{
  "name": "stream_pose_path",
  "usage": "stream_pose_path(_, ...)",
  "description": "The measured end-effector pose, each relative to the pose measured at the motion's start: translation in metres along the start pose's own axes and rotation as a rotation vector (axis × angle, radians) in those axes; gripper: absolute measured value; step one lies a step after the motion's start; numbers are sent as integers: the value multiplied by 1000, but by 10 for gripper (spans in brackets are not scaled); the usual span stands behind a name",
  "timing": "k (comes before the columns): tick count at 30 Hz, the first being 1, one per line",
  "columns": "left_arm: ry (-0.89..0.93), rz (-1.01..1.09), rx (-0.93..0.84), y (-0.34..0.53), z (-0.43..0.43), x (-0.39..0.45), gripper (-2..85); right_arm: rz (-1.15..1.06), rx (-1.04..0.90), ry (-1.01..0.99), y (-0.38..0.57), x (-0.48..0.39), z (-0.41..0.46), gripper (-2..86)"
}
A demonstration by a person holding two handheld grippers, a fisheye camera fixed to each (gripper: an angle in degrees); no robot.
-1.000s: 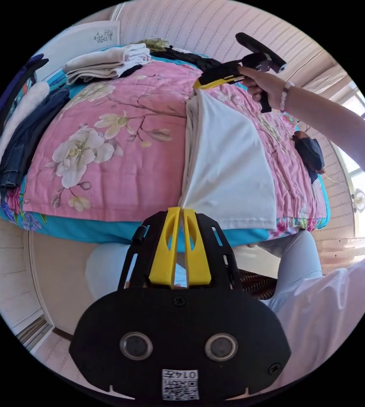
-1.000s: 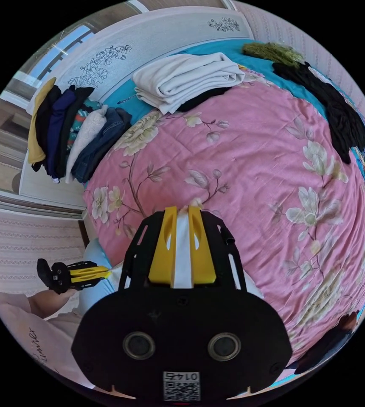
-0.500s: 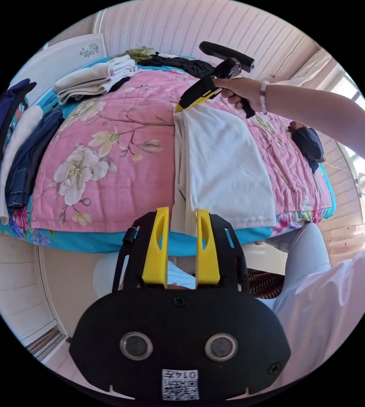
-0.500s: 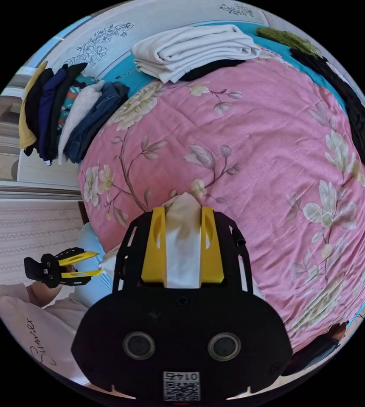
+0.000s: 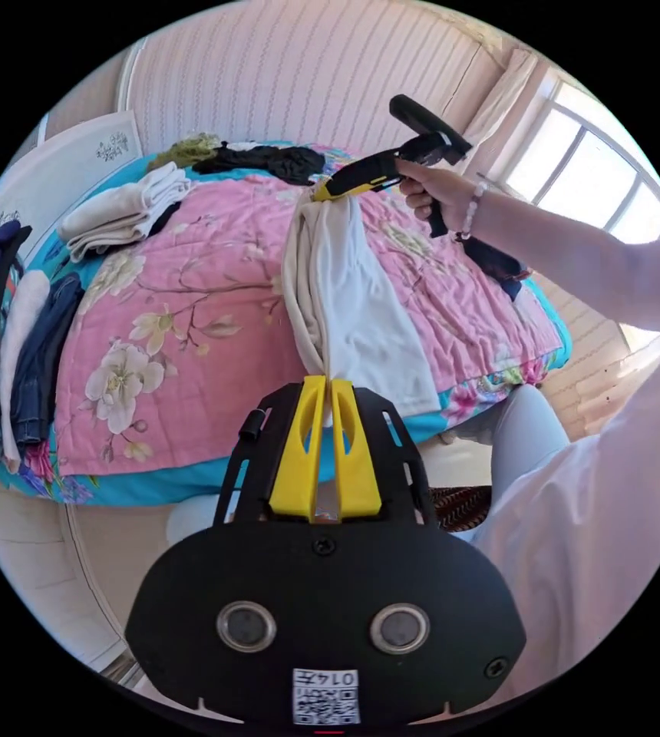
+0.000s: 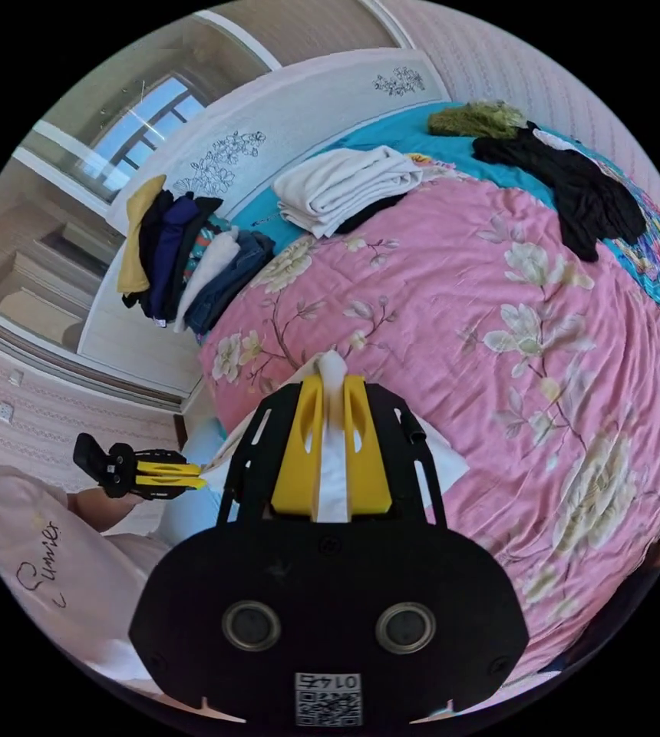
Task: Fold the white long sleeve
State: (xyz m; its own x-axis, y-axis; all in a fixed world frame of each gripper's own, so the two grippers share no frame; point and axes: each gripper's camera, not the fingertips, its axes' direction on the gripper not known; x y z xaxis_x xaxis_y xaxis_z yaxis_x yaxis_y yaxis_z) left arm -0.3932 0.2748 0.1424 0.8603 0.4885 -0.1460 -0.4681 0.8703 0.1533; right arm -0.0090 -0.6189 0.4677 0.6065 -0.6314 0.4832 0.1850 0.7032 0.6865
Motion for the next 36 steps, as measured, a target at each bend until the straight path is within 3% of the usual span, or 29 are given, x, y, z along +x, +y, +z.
stream_pose_path(6, 45, 149, 173, -15, -26, 40, -10, 82, 186, -31, 41, 13, -104, 36)
stream_pose_path(12, 69, 114, 319, -48, -18, 33, -10, -48, 156, 104, -33, -21, -160, 37)
stream_pose_path(16, 108, -95, 518, -91, -15, -27, -10, -263, 139, 246, -164, -94, -168, 40)
stream_pose_path(20, -89, -371, 680, -144, -9, -121, -10, -441, 94, 355, -329, -193, -122, 59)
stream_pose_path(22, -148, -541, 678, -157, 4, -174, -9, -456, 91, 380, -382, -223, -87, 78)
stream_pose_path(25, -203, -714, 541, -162, 46, -254, -7, -369, -21, 324, -422, -234, -28, 144)
stream_pose_path(27, -176, -783, 428, -153, 68, -288, -4, -383, -28, 245, -413, -228, -16, 161)
stream_pose_path(30, -166, -760, 406, -128, 80, -295, -1, -388, -12, 200, -365, -190, -25, 157)
stream_pose_path(36, -63, -587, 385, -94, 96, -216, -9, -240, -59, 146, -152, -81, -86, 134)
